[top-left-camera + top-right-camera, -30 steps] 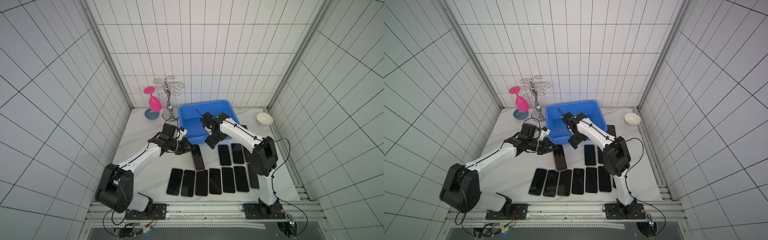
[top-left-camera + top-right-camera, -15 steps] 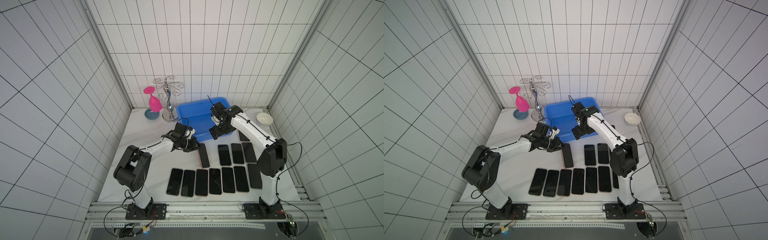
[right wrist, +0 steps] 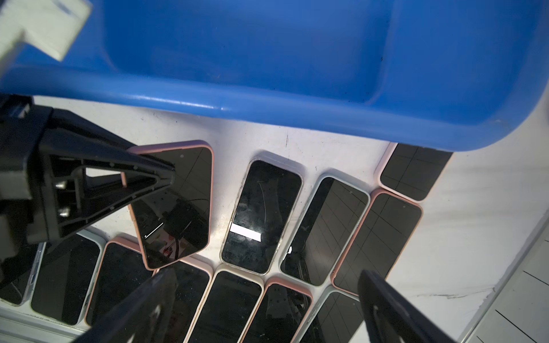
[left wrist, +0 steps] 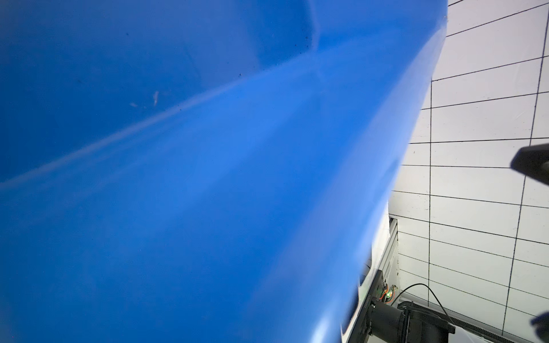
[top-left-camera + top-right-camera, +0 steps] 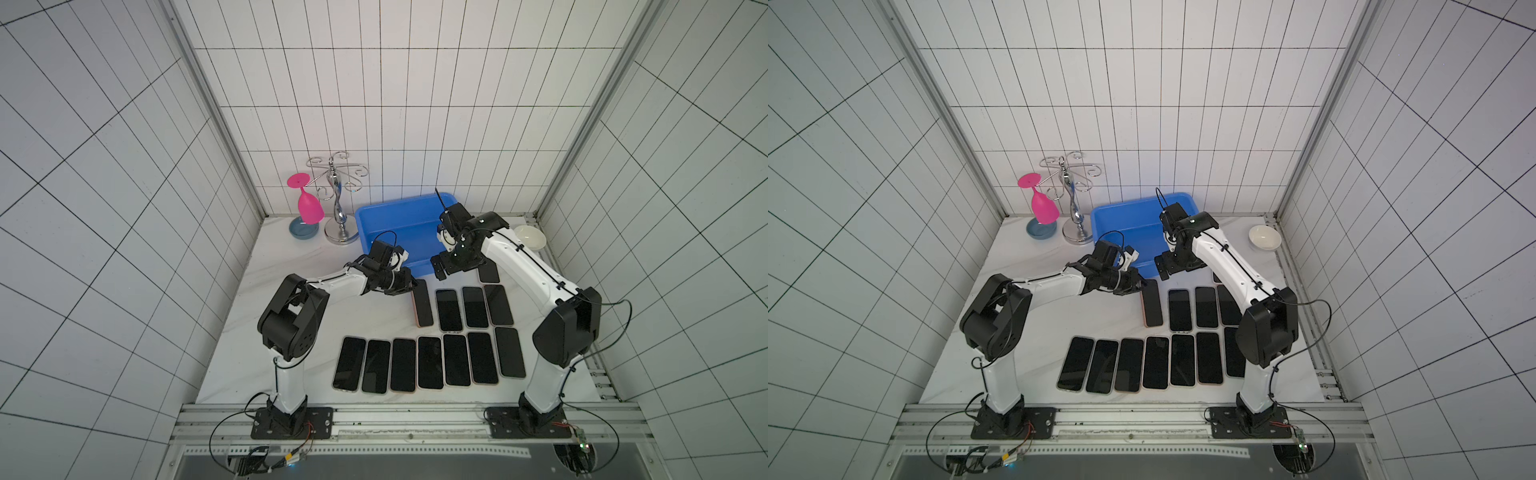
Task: Take the phone out of the storage box
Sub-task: Adjust the storage box at the center of the board, then place the phone at the center of the board.
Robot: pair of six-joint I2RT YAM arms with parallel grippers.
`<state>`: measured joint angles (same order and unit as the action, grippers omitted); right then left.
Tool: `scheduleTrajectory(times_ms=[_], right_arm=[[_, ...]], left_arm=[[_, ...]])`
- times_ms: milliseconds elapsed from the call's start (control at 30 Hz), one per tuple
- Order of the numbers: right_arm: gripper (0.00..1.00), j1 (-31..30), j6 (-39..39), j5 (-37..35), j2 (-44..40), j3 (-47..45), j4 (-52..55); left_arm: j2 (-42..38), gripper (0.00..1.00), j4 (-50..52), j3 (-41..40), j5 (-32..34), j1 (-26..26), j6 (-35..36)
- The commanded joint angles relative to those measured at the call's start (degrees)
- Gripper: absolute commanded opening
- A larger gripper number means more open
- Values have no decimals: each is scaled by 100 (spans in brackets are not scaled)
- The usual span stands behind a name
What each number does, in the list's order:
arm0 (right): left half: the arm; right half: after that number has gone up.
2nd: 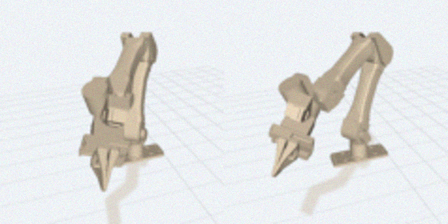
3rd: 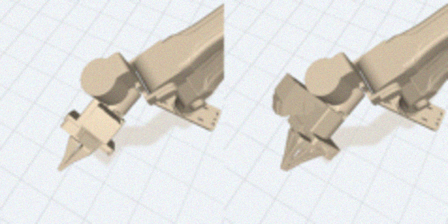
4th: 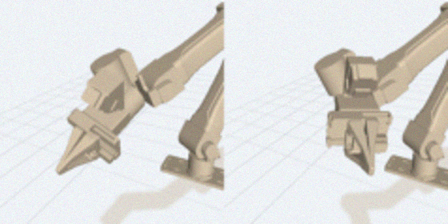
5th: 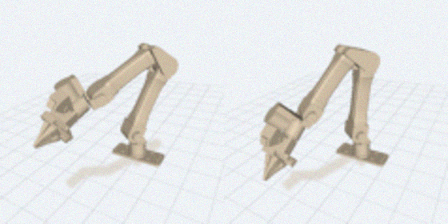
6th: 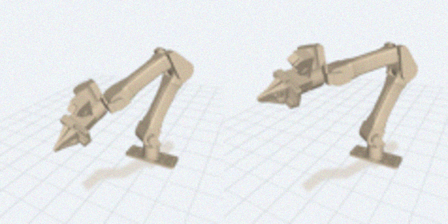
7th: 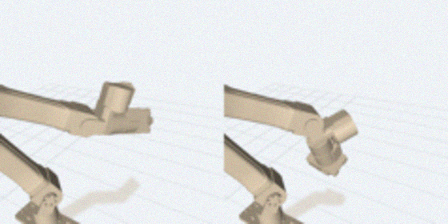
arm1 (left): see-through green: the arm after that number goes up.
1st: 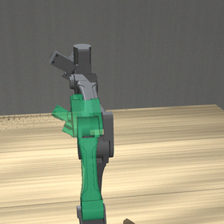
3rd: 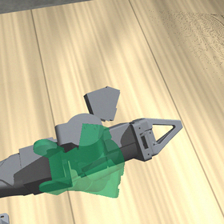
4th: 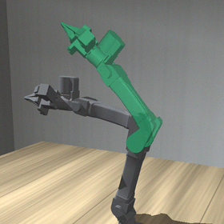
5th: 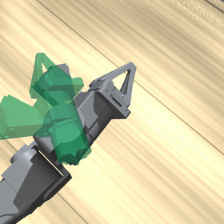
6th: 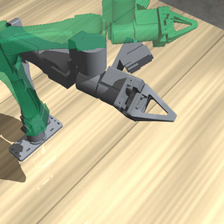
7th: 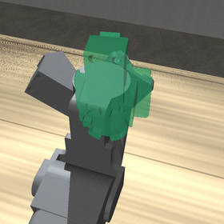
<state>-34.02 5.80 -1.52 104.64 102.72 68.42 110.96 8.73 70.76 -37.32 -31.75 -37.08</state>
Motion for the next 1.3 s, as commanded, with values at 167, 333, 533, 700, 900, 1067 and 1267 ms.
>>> scheduleTrajectory(times_ms=[167,333,533,700,900,1067,1267], right_arm=[[99,193,-71,97,-371,-379,-22],[99,206,-58,123,-392,-410,-8],[99,210,-11,152,-401,-356,39],[99,210,57,222,-383,-262,122],[99,170,149,240,-427,-261,178],[99,124,206,235,-460,-235,224],[99,49,261,231,-479,-202,259]], left_arm=[[311,1,121,-241,-331,-227,-42],[190,22,352,-309,-298,-227,31],[113,41,749,-360,-132,-226,244],[85,55,1136,-353,87,-218,346],[10,70,1731,-206,645,-176,450],[-76,88,2028,-79,918,-156,465],[-177,94,2473,96,1199,-122,458]])
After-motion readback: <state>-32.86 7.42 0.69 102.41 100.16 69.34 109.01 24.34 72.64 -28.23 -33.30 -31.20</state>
